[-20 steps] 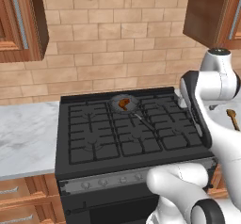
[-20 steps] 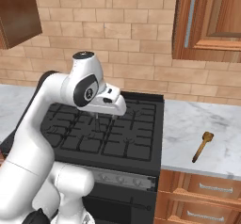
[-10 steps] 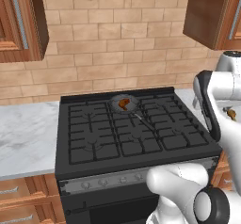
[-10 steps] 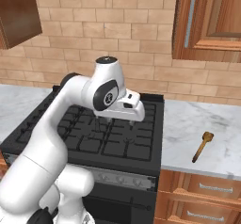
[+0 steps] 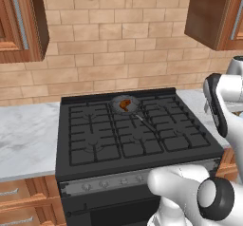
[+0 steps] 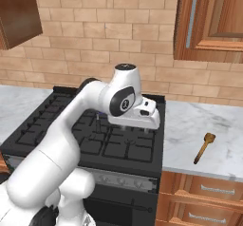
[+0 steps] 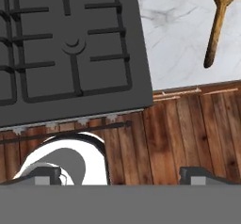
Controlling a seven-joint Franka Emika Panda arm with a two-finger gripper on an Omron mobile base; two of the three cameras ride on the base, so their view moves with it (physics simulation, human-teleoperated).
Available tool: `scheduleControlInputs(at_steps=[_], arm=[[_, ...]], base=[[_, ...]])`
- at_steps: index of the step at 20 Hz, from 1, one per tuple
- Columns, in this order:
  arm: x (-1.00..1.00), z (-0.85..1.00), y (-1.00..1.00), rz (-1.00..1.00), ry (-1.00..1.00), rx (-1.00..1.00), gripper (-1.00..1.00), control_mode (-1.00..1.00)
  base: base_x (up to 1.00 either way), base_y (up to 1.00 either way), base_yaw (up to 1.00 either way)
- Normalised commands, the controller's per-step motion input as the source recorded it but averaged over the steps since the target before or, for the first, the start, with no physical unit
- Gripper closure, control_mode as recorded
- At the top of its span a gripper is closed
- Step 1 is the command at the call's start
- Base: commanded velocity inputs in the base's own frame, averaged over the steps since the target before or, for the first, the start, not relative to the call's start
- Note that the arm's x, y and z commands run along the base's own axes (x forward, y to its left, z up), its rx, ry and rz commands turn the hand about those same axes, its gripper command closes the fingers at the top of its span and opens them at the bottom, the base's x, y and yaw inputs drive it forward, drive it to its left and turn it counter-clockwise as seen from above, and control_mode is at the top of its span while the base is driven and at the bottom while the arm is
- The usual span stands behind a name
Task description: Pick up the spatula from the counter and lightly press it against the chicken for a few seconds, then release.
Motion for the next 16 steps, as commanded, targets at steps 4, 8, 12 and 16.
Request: scheduleControlInputs(at_steps=[4, 8, 12, 16], arm=[[0.00, 0.00, -0.49, 0.00, 0.02, 0.02, -1.00, -1.00], [0.00, -0.04, -0.50, 0.00, 0.03, 0.03, -1.00, -1.00], [0.00, -0.05, -0.43, 0.00, 0.06, 0.06, -1.00, -1.00], [0.02, -0.01, -0.52, 0.00, 0.06, 0.06, -1.00, -1.00]], base=[[0.00, 0.00, 0.00], [0.00, 0.00, 0.00], [0.00, 0.00, 0.00], [0.00, 0.00, 0.00]])
